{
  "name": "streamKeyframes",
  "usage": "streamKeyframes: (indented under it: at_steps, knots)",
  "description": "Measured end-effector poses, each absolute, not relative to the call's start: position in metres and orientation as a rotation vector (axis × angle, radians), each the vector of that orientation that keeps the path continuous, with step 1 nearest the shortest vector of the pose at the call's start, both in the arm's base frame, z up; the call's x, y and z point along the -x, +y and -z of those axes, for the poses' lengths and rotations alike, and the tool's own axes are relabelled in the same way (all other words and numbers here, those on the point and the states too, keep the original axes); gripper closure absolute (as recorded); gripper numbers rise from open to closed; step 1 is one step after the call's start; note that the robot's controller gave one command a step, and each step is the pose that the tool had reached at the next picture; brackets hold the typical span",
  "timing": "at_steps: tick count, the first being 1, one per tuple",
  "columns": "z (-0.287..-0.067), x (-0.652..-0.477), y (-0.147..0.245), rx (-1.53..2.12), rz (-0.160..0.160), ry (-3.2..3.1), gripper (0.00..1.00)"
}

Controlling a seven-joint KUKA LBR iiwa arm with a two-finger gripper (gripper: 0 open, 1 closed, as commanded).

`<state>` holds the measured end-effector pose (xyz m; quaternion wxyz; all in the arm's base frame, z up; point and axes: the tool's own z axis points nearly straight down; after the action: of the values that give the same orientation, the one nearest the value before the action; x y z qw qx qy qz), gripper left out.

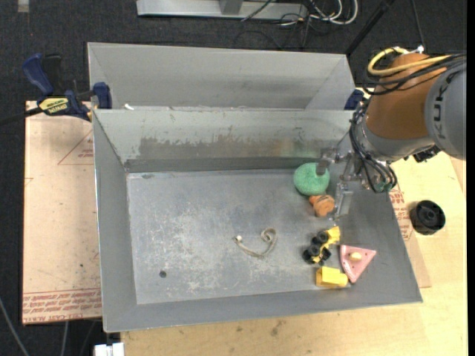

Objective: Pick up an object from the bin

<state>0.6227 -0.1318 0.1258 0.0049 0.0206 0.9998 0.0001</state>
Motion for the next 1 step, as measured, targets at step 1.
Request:
streamKeyframes:
  at_steps: [1]
  knots:
    - [-0.0909,-0.6361,-0.1417,-0.118,-0.001,3.133,1.00]
